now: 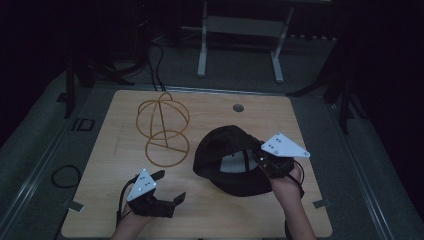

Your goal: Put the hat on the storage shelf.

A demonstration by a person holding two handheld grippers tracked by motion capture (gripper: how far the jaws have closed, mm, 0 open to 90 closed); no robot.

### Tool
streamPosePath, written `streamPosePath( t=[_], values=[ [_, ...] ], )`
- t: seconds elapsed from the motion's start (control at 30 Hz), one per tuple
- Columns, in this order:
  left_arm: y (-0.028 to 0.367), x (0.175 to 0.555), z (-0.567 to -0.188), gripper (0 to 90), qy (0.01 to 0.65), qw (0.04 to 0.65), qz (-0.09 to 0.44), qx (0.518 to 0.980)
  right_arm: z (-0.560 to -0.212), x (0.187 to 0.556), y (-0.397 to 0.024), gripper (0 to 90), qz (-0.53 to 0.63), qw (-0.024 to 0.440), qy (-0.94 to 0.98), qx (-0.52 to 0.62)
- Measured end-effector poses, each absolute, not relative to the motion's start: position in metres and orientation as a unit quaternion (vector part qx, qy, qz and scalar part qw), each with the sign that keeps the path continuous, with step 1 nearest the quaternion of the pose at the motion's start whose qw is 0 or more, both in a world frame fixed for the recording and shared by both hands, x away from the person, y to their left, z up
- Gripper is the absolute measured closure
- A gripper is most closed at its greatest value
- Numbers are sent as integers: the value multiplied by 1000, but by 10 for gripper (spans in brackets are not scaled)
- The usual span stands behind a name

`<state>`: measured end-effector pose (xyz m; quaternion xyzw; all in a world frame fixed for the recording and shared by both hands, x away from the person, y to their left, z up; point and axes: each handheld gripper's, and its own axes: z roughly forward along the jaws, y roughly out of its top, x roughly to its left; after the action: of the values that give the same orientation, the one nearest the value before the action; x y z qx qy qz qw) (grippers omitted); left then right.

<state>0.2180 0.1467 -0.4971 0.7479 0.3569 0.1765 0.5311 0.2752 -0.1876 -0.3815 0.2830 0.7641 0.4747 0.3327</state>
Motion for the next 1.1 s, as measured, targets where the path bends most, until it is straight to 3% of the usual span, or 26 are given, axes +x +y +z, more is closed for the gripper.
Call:
streamPosePath(
  t=[0.47,0.6,0.7,0.77,0.8,0.83,0.9,0.93,1.0,1.03,1.1],
  values=[
    [117,255,-481,69,345,527,187,754,-377,271,-178,886,493,321,763,267],
    [113,264,-478,147,347,530,201,747,-373,269,-175,886,503,313,763,257],
    [112,269,-475,153,340,540,197,744,-372,268,-175,886,507,308,764,255],
    [113,272,-471,207,345,557,177,734,-372,268,-175,886,512,303,763,253],
    [112,273,-469,285,346,557,180,733,-372,268,-175,886,512,302,763,253],
    [111,273,-468,285,346,559,187,730,-372,268,-175,886,512,302,763,253],
    [109,275,-466,430,347,562,181,729,-373,268,-177,885,515,300,761,257],
    [107,276,-466,430,345,558,183,732,-373,268,-177,885,515,300,761,257],
    [102,277,-465,524,340,547,192,741,-374,268,-178,885,515,299,761,256],
    [98,276,-464,649,342,539,206,742,-375,267,-179,885,512,301,762,257],
    [96,275,-463,721,341,535,217,742,-377,266,-180,885,512,302,762,259]
  ],
)
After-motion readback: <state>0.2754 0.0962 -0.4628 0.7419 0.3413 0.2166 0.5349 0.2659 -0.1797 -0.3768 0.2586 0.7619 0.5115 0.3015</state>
